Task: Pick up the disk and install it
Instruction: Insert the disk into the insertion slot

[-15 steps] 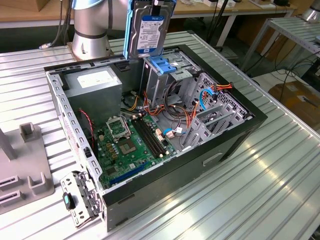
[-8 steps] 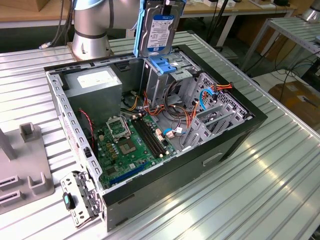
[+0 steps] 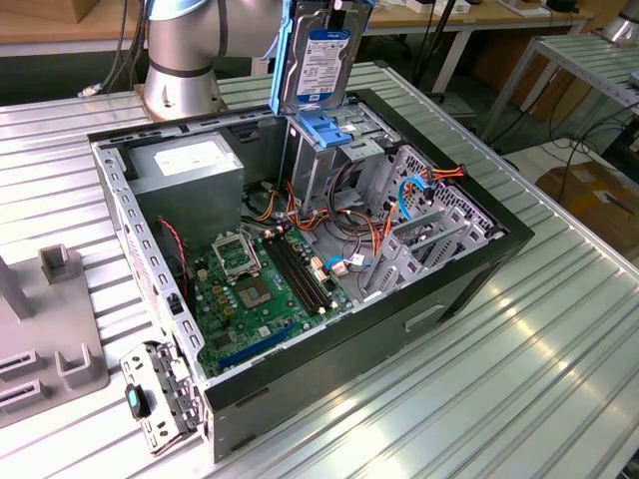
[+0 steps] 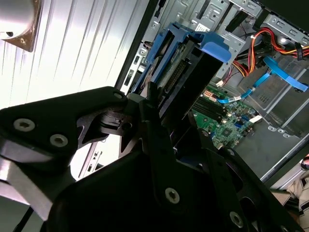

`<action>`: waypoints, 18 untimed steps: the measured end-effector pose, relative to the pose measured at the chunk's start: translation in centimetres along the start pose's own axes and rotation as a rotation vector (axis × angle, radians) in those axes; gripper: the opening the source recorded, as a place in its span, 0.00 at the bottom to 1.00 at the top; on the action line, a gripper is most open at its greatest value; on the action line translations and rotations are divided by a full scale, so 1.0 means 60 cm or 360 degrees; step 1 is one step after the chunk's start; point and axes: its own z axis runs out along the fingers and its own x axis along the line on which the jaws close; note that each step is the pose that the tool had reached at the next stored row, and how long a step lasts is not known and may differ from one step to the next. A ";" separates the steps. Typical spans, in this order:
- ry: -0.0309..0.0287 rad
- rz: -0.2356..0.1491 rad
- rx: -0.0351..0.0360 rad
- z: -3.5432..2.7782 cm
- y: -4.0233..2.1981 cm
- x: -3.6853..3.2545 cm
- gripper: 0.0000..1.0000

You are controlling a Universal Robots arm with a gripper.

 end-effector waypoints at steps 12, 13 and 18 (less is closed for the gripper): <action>0.00000 0.0000 0.0000 -0.012 0.000 0.000 0.35; 0.00001 0.0000 0.0000 -0.013 0.000 0.000 0.35; 0.00000 0.0000 0.0000 -0.020 -0.001 -0.001 0.35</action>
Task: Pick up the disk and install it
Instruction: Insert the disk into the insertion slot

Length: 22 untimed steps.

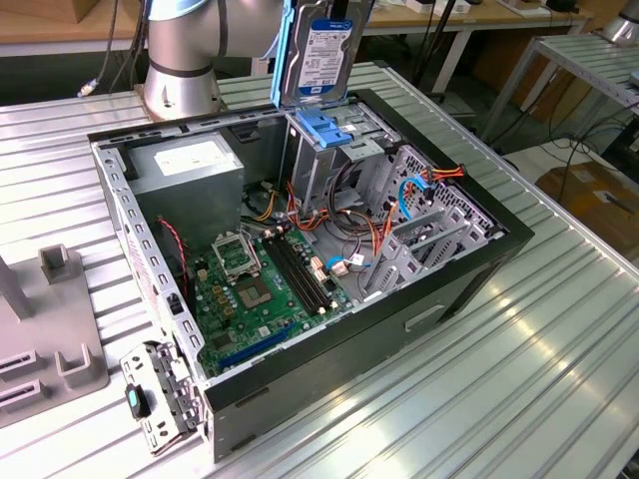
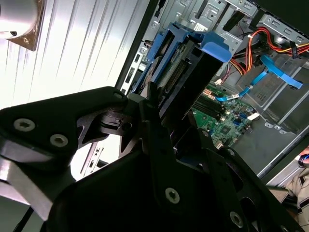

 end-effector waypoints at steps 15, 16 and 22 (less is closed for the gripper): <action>-0.00001 0.0000 0.0000 -0.003 0.000 0.005 0.35; -0.00001 0.0000 0.0000 -0.003 0.000 0.006 0.35; 0.00000 0.0000 0.0000 -0.003 -0.001 0.009 0.35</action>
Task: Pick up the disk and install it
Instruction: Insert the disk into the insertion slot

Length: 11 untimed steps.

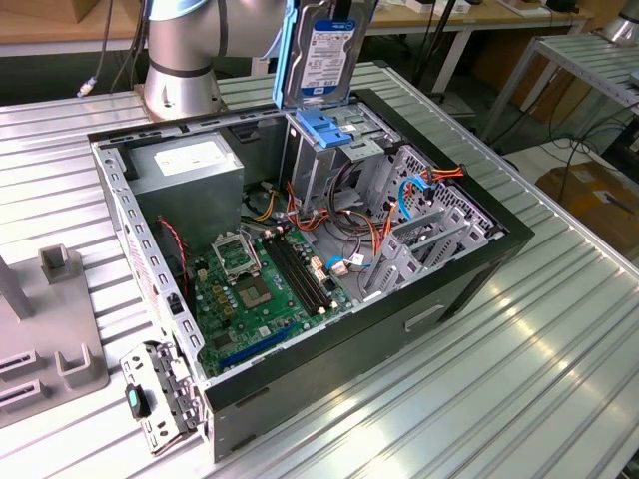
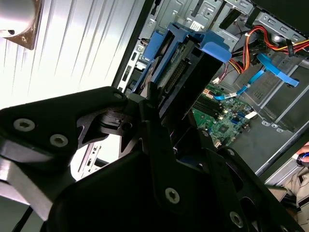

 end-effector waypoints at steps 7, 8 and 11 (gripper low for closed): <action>0.00000 0.0000 0.0000 0.000 0.000 0.001 0.35; 0.00000 0.0000 0.0000 0.000 0.000 0.001 0.35; 0.00000 0.0000 0.0000 0.000 0.000 0.002 0.35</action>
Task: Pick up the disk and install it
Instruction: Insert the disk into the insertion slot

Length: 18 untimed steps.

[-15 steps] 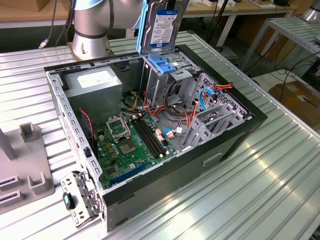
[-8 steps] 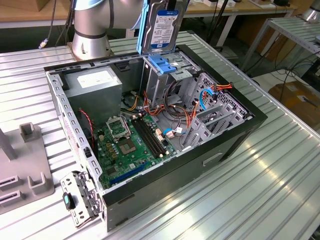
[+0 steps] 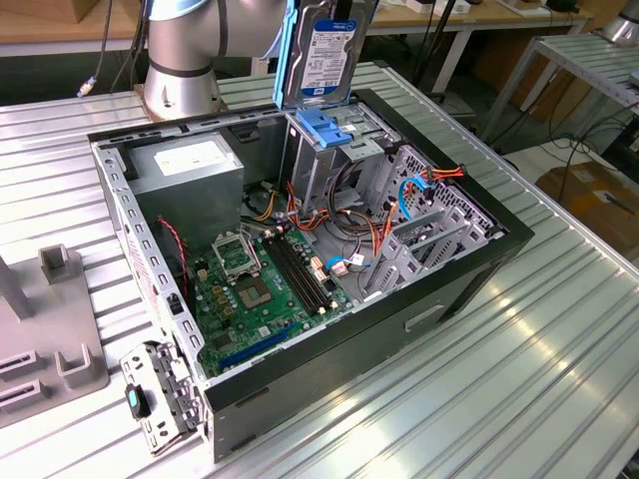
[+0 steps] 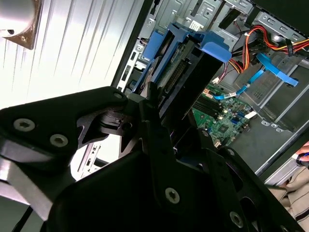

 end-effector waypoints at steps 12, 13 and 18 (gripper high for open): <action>-0.00002 0.0000 0.0000 0.000 -0.001 0.008 0.35; -0.00002 0.0000 0.0000 0.000 -0.001 0.008 0.35; 0.00001 0.0000 0.0000 0.000 -0.001 0.010 0.35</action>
